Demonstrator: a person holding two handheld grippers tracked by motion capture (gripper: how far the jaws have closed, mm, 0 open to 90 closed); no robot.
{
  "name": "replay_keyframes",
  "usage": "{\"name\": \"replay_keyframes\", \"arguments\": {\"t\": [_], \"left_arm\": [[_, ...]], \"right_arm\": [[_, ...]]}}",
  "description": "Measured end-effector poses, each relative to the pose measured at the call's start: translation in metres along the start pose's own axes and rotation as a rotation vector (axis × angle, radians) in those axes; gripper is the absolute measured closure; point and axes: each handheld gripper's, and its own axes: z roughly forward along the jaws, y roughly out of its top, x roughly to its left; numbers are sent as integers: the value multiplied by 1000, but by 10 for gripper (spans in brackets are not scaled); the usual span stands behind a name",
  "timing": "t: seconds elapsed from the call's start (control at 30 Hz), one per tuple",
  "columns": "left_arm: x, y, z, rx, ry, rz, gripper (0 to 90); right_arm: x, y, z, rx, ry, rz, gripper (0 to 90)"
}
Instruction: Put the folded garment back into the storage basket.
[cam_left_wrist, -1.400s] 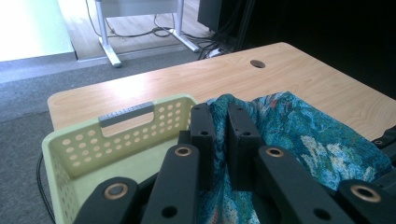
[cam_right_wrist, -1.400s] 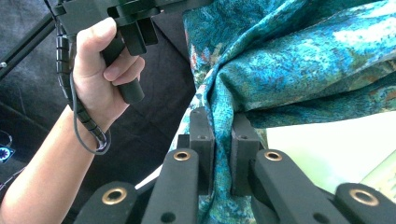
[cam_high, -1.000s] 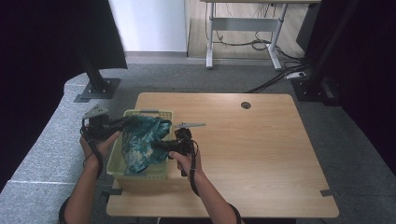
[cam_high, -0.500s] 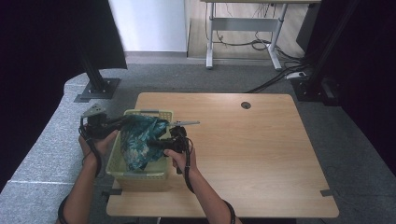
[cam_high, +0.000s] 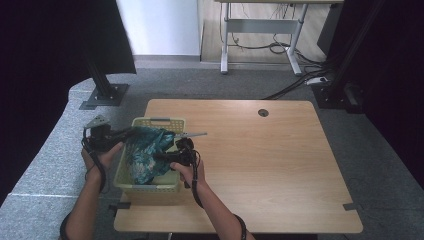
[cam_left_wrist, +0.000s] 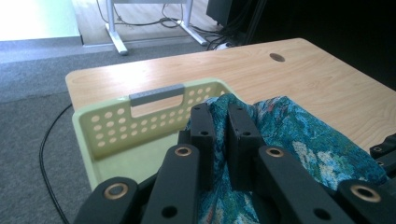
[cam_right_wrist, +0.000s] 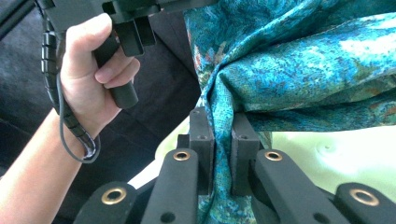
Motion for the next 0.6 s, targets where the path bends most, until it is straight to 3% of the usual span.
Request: {"name": "replay_keyframes", "arguments": {"t": [0.33,0.6], "left_arm": [[9,-17,10,27,-8,-42,826],[14,-24,14,35,-1,-62,826]], "right_arm": [[-8,-10,9,37,-35,6,816],[-11,-14,15,66,-72,-16,810]]}}
